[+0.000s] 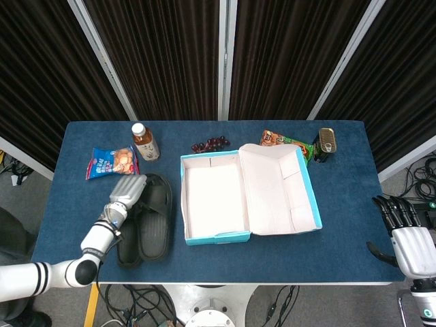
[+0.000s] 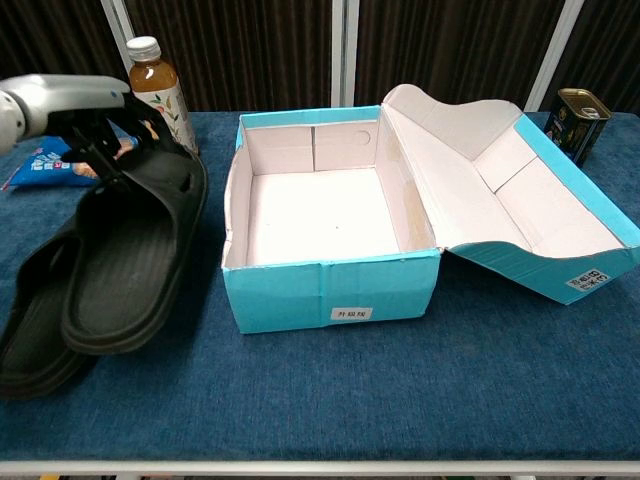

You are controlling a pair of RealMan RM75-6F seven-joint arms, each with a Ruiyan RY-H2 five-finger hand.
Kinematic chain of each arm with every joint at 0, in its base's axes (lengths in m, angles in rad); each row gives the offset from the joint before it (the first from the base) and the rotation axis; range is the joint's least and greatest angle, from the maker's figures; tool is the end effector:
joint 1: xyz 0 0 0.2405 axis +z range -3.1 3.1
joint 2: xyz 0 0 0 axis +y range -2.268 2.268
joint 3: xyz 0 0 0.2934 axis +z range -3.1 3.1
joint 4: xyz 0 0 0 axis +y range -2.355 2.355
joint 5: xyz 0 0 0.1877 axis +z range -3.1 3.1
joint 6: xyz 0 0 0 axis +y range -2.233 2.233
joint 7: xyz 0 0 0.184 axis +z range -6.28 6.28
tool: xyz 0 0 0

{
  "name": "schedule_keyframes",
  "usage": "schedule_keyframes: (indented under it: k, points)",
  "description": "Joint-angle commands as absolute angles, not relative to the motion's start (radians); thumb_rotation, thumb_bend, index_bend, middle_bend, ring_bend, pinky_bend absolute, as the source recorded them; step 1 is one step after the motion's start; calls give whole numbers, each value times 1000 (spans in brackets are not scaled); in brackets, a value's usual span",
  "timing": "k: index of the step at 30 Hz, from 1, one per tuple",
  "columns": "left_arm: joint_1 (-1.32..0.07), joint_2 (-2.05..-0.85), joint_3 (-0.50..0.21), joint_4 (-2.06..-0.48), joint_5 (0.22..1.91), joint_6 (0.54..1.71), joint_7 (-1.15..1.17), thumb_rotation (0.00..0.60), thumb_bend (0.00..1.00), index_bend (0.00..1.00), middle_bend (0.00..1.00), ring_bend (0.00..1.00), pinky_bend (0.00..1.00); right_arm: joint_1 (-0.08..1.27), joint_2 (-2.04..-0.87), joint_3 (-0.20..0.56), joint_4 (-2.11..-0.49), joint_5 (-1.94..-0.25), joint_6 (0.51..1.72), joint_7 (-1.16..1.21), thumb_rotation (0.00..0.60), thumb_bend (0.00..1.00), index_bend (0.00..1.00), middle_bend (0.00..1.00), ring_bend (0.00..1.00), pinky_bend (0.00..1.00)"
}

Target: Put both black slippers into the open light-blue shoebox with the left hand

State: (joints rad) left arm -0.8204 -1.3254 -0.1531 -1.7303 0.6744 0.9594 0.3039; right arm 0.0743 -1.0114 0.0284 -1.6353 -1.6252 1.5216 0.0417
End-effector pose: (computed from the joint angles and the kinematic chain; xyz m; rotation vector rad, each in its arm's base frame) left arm -0.1858 0.4046 0.0471 -1.6602 -1.3225 -0.8197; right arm -0.3156 -0.2130 0.2228 1.4915 -0.8172 0.9381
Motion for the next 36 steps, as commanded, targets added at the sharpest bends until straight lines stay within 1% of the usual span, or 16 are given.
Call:
schedule_keyframes:
  k: [1,4,6,11,14,16,20,24,28,36]
  points:
    - [-776,-1274,-188,-1772,710,1014,243,600,84,493,507,858,863,74,-1012,29,-1634,-1627,1524,42,600,112,0,88,0,61]
    - [-742,-1254,-241,-1773,759,1034,130,600,84,493,507,856,859,76,-1009,29,-1636,-1628,1523,37,600,112,0,88,0,60]
    - [-729,-1280,-287,-1743,809,1031,19,600,84,493,507,848,852,77,-1007,29,-1639,-1630,1523,33,600,112,0,88,0,60]
    - [-755,-1393,-373,-1630,934,941,-250,600,84,493,507,798,839,81,-998,31,-1653,-1625,1517,19,600,113,0,88,0,61]
    - [-794,-1481,-406,-1542,981,908,-347,600,83,493,508,787,820,82,-989,32,-1667,-1622,1513,6,600,115,0,88,0,60]
    - [-823,-1540,-415,-1482,1003,894,-379,600,77,493,508,776,809,83,-983,34,-1676,-1620,1512,-2,600,116,0,88,0,60]
    - [-887,-1664,-428,-1343,1031,871,-419,600,64,489,505,756,754,85,-971,37,-1693,-1612,1505,-15,600,116,0,88,0,61]
    - [-936,-1759,-443,-1223,1045,860,-450,600,52,485,505,739,729,89,-962,40,-1707,-1603,1498,-25,600,116,0,88,0,60]
    - [-967,-1839,-456,-1126,1062,872,-482,600,47,483,505,739,727,93,-956,43,-1717,-1595,1490,-34,600,116,0,88,0,61]
    - [-990,-1994,-443,-921,1121,935,-552,600,38,482,510,728,712,96,-953,46,-1728,-1581,1480,-45,600,117,0,88,0,61]
